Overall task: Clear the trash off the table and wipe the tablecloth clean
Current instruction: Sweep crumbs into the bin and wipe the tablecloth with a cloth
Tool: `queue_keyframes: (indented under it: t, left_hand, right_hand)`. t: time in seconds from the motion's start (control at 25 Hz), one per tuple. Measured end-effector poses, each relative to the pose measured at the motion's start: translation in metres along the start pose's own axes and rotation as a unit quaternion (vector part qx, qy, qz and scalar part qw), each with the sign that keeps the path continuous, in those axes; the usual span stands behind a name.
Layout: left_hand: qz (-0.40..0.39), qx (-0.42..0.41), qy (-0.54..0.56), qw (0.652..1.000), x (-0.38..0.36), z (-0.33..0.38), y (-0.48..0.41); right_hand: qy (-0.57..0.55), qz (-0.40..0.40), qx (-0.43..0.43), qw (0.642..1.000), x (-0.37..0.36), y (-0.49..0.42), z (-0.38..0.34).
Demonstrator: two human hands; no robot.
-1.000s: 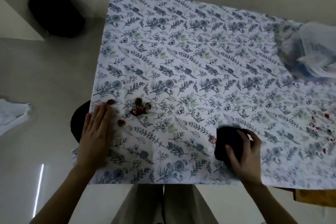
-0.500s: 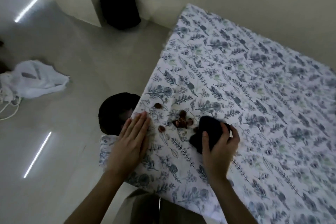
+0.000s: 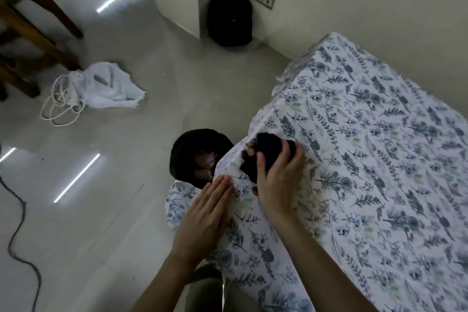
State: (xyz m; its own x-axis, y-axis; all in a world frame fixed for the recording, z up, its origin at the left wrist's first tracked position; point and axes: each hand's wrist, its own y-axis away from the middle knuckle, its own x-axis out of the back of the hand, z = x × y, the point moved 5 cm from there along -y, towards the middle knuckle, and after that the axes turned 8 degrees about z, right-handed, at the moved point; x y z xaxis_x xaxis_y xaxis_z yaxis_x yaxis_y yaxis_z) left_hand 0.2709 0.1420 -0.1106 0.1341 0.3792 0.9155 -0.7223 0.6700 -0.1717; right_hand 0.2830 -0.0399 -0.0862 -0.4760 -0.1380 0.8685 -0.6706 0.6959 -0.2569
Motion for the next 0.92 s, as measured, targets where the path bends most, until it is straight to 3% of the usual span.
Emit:
queue_keyframes:
  t: [0.16,0.32,0.68,0.92]
  left_hand:
    - [-0.008,-0.003,-0.005,1.000,0.001,0.001,-0.002]
    - [-0.002,0.000,0.010,1.000,0.001,0.000,0.000]
    - [0.007,-0.005,0.046,0.999,-0.004,-0.003,0.001]
    - [0.016,-0.010,0.052,0.998,-0.006,-0.003,0.002]
  right_hand:
    - [-0.005,-0.030,0.040,0.999,-0.021,-0.031,-0.026]
    - [-0.048,-0.028,0.080,0.995,-0.002,-0.035,-0.001]
    - [-0.001,-0.025,-0.023,0.999,0.091,0.059,0.130]
    - [0.017,-0.022,-0.027,0.999,0.065,0.089,0.071]
